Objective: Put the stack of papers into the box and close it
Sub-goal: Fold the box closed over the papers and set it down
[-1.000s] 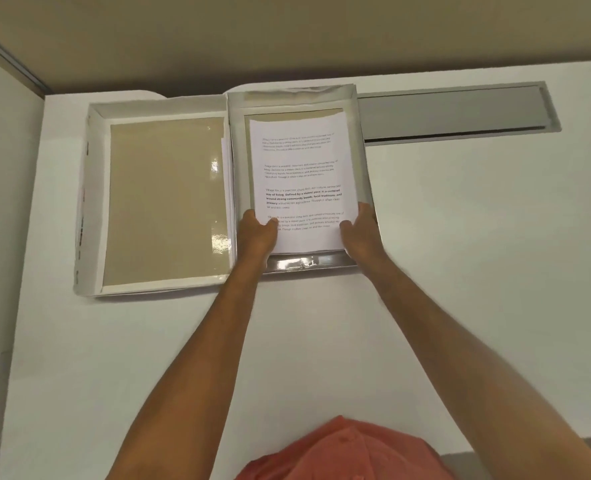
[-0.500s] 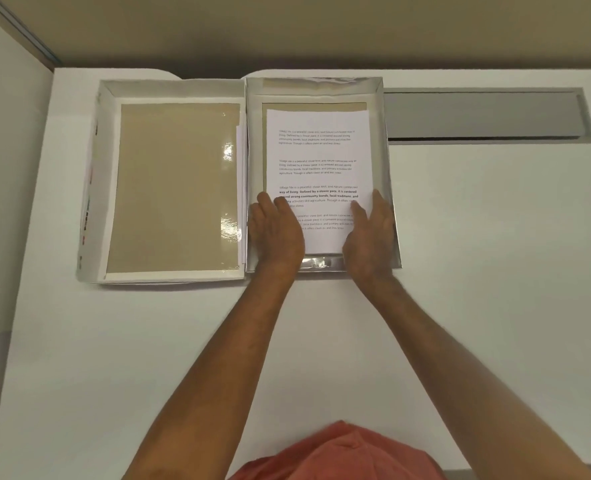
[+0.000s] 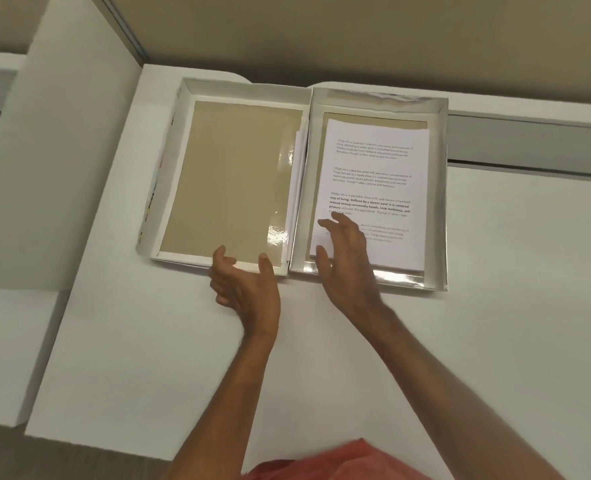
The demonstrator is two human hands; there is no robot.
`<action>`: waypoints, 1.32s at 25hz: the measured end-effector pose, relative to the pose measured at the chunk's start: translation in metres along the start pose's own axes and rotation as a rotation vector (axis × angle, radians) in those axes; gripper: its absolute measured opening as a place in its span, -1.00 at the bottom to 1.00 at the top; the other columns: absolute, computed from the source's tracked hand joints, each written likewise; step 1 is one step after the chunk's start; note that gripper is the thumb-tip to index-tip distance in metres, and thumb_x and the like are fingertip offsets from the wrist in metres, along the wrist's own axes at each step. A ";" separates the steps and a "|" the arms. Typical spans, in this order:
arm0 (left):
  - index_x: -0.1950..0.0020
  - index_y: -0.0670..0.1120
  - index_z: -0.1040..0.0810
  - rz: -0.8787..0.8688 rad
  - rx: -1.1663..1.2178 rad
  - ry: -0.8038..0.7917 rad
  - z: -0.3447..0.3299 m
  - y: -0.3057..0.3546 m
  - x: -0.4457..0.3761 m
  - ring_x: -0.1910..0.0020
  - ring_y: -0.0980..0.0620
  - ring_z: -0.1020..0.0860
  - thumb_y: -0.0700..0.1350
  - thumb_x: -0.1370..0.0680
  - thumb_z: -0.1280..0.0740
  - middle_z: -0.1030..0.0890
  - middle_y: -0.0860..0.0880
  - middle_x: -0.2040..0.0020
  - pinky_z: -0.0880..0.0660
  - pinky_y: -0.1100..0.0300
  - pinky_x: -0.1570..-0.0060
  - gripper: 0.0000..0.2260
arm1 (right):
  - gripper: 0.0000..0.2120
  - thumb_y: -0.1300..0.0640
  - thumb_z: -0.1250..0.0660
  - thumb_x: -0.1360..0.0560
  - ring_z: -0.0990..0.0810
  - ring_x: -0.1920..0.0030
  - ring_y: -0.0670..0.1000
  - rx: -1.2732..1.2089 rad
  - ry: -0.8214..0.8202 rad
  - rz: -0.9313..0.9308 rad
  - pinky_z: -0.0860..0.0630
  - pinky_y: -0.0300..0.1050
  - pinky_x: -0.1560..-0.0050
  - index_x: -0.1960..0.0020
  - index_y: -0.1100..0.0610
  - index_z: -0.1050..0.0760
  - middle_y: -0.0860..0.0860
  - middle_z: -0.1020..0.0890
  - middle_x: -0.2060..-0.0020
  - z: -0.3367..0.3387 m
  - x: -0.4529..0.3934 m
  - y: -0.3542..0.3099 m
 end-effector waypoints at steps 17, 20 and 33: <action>-0.59 0.06 0.02 0.186 0.590 0.004 0.009 -0.016 -0.016 -0.36 -0.06 -0.50 -0.41 -0.50 -0.23 -0.30 0.01 -0.48 -0.58 0.18 -0.23 -0.22 | -0.46 0.11 -0.21 -0.71 -0.23 -0.62 0.28 0.327 -0.292 0.169 -0.26 0.17 -0.59 -0.65 0.18 -0.25 0.20 -0.19 -0.68 -0.061 0.008 -0.028; -0.58 0.15 0.01 0.032 0.584 0.016 0.018 0.003 -0.007 -0.32 -0.07 -0.54 -0.37 -0.52 -0.37 -0.33 0.03 -0.48 -0.62 0.13 -0.20 -0.16 | -0.48 0.11 -0.18 -0.72 -0.23 -0.62 0.26 0.335 -0.314 0.169 -0.29 0.19 -0.56 -0.66 0.13 -0.24 0.15 -0.17 -0.69 -0.063 0.007 -0.027; -0.54 0.00 -0.37 -0.805 -0.088 -0.321 -0.031 0.076 0.047 -0.44 -0.01 -0.42 -0.27 -0.43 -0.46 -0.45 0.07 -0.51 -0.41 0.02 -0.41 -0.31 | -0.59 0.31 -0.20 -0.70 -0.71 0.13 -0.04 -0.938 0.307 -0.461 -0.70 -0.08 0.08 -0.05 -0.11 -0.71 -0.08 -0.73 0.14 0.080 0.027 0.074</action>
Point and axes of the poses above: each hand's wrist, its own x-axis away from the middle knuckle, its own z-axis out of the back of the hand, y = z × x, the point moved 9 cm from there along -x, towards the middle knuckle
